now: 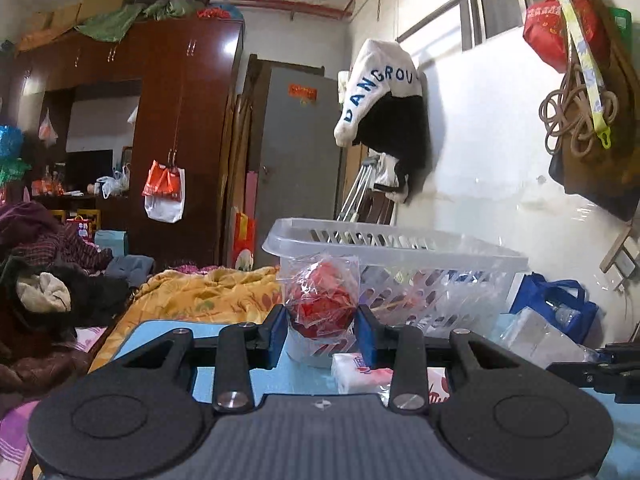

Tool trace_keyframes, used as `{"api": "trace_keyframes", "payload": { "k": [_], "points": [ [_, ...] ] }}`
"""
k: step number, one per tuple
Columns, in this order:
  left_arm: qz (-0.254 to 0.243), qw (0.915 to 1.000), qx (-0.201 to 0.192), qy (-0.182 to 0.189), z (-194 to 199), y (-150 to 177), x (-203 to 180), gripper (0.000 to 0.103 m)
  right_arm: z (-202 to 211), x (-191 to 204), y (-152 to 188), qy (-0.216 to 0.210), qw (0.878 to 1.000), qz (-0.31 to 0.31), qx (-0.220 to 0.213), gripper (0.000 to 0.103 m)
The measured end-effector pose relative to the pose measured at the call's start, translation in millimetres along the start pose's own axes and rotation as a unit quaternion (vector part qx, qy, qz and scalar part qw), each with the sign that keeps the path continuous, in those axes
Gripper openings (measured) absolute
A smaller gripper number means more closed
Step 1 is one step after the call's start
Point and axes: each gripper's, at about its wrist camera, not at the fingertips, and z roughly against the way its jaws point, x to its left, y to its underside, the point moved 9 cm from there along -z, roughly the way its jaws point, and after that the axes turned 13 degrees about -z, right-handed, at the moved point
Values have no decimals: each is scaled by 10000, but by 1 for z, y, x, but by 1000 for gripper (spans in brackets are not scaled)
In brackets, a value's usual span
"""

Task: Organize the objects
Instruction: 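Grasp a red bagged ball with the left tool while the right tool grasps a clear plastic bag, then carry both items over the white basket and open both tools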

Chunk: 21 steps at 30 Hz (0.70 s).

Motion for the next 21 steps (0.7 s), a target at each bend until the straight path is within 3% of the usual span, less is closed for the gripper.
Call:
{"api": "trace_keyframes", "payload": {
  "k": [12, 15, 18, 21],
  "points": [
    [24, 9999, -156, 18, 8, 2, 0, 41, 17, -2, -9, 91, 9978, 20, -656, 34],
    [176, 9993, -235, 233, 13, 0, 1, 41, 21, -6, -14, 185, 9964, -34, -826, 34],
    [312, 9977, -353, 487, 18, -14, -1, 41, 24, -4, -27, 16, 9965, -163, -825, 34],
    [326, 9961, -473, 664, 16, -45, -4, 41, 28, 8, -58, 104, 9948, 91, -1008, 34]
  ]
}}
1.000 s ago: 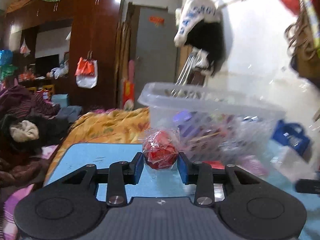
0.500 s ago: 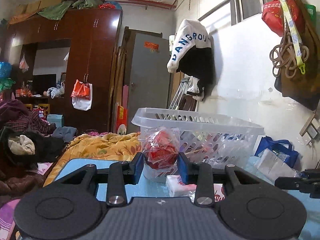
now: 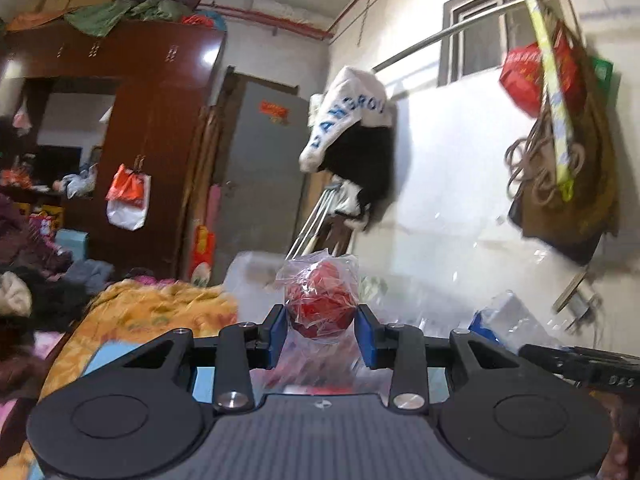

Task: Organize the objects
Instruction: 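Carry both items over the white basket and open both tools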

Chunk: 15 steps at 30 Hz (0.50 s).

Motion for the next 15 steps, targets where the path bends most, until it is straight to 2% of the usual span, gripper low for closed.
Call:
{"api": "trace_keyframes", "payload": {
  "k": [5, 7, 8, 11, 15],
  "points": [
    [-154, 9997, 170, 77, -45, -63, -9, 41, -43, 17, -64, 93, 9995, 203, 214, 34],
    [-222, 9989, 412, -50, -72, -78, -11, 41, -65, 19, -78, 414, 9975, 488, 285, 34],
    [-255, 9980, 575, -58, -84, -80, -11, 41, -80, 17, -83, 612, 9956, 603, 368, 34],
    [-300, 9930, 1106, -273, -122, -73, -6, 41, -113, 8, -84, 804, 9922, 623, 718, 34],
    [-20, 9890, 1458, -239, -148, -57, 2, 42, -134, -2, -74, 1084, 9866, 845, 879, 34]
  ]
}}
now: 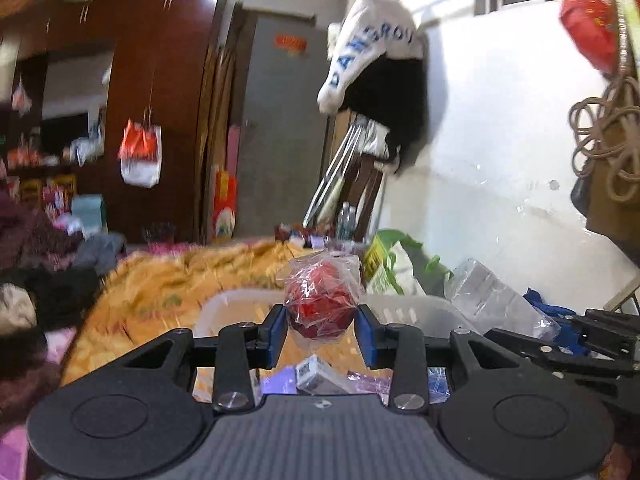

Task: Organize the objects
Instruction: 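Carry both items over the white basket and open both tools, then grasp a clear bagged item with the left tool while the right tool grasps a purple box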

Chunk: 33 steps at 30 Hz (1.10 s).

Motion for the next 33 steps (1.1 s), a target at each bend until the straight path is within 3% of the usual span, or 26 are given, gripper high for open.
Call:
{"api": "trace_keyframes", "payload": {
  "k": [1, 2, 3, 4, 5, 7, 10, 12, 16, 20, 22, 24, 26, 28, 33],
  "points": [
    [119, 9999, 87, 68, -6, 3, 3, 42, -5, -1, 2, 12, 10000, 9, 34, 35],
    [213, 9996, 164, 124, -10, 6, 5, 49, -7, -1, 4, 2, 10000, 32, 91, 35],
    [267, 9992, 244, 178, -14, 10, 7, 65, -7, -1, 7, -14, 9999, 60, 136, 44],
    [261, 9991, 285, 192, -17, 14, 8, 73, -5, -2, 7, 6, 9999, 64, 95, 60],
    [211, 9993, 268, 160, -16, 16, 8, 77, 1, -3, 8, -6, 10000, 66, 1, 67],
    [72, 9997, 185, 107, -7, 19, 8, 77, 14, -4, 8, -138, 9998, -19, -107, 87],
    [30, 9997, -90, 215, 17, 23, 6, 77, 39, -11, 10, -459, 9977, -430, -256, 96],
    [-16, 9994, -234, 255, 34, 32, 4, 83, 57, -15, 18, -667, 9953, -608, -345, 103],
    [-273, 9987, -195, 384, 62, 73, -11, 88, 78, -21, 52, -849, 9927, -802, -306, 103],
    [-331, 9972, 314, 586, 61, 127, -26, 88, 64, -21, 99, -745, 9920, -910, 458, 103],
    [-284, 9962, 567, 591, 52, 146, -28, 88, 58, -20, 114, -660, 9920, -888, 615, 103],
    [-154, 9963, 580, 615, 49, 154, -28, 88, 50, -20, 121, -504, 9921, -871, 743, 103],
    [-62, 9956, 523, 773, 49, 156, -32, 88, 43, -21, 122, -404, 9912, -943, 833, 97],
    [-149, 9952, 471, 850, 50, 156, -39, 88, 35, -19, 121, -387, 9902, -943, 958, 84],
    [-153, 9984, 304, 445, 62, 161, -28, 88, 14, -9, 131, -470, 9855, -1005, 1287, 73]
  ]
}}
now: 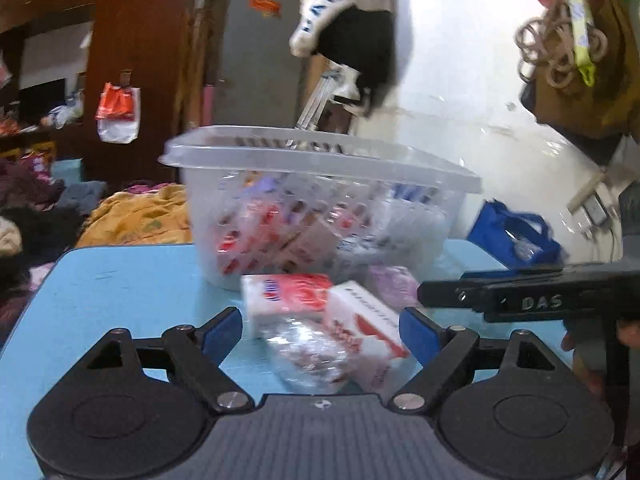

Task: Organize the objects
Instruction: 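Grasp a clear bagged item with the left tool while the right tool grasps a purple box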

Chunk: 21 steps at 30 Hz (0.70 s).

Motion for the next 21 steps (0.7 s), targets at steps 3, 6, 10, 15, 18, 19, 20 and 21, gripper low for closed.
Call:
{"api": "trace_keyframes", "payload": {
  "k": [3, 6, 10, 15, 18, 19, 20, 21],
  "points": [
    [296, 9995, 140, 50, -3, 7, 14, 88, -16, 6, 8, 40, 9996, 74, 256, 73],
    [416, 9987, 303, 23, -10, 14, 21, 88, -26, 9, 13, 137, 9990, 230, 369, 61],
    [331, 9981, 515, -12, -18, 18, 17, 88, -11, 6, 16, 101, 9995, 237, 162, 54],
    [129, 9974, 704, -120, -30, 19, 6, 88, 7, -5, 16, 60, 9998, 123, -153, 54],
    [93, 9970, 755, -109, -32, 21, 3, 67, 11, -6, 13, -1, 9996, 55, -280, 54],
    [21, 9967, 803, -134, -33, 22, 1, 57, 13, -7, 12, -4, 9994, 35, -344, 54],
    [-23, 9963, 845, -122, -35, 24, 0, 49, 13, -6, 11, 12, 9993, 34, -385, 54],
    [-32, 9967, 794, -149, -33, 24, 0, 49, 13, -4, 11, 2, 9991, 46, -413, 54]
  ]
}}
